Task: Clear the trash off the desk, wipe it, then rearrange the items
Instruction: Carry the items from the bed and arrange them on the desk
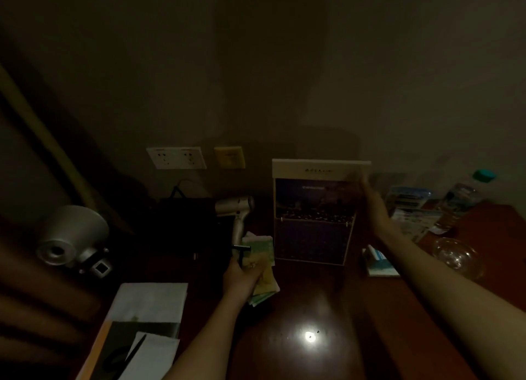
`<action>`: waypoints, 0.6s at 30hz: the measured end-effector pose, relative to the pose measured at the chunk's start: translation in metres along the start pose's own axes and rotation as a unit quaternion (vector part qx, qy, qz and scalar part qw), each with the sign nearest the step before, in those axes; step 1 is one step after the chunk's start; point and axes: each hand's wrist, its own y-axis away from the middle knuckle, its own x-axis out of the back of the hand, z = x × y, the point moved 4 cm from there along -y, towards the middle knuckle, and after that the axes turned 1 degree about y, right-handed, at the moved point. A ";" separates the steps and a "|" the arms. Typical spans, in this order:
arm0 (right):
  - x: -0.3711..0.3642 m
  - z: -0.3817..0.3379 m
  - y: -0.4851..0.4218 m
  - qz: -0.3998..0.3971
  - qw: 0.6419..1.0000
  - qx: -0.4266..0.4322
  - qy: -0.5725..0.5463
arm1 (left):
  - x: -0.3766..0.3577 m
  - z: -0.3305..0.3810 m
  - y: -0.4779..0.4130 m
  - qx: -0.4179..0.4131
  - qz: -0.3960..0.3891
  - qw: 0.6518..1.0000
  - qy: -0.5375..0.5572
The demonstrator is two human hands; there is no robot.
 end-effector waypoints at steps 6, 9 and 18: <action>0.026 0.022 0.092 0.097 0.993 0.049 0.046 | -0.018 -0.003 0.022 -0.022 -0.049 0.999 -0.008; 0.057 0.044 0.140 0.141 0.988 0.044 0.039 | -0.040 -0.013 0.039 -0.026 -0.099 0.994 -0.024; 0.169 0.128 0.250 0.320 0.946 -0.045 0.027 | -0.128 -0.058 0.098 -0.015 -0.259 0.963 -0.071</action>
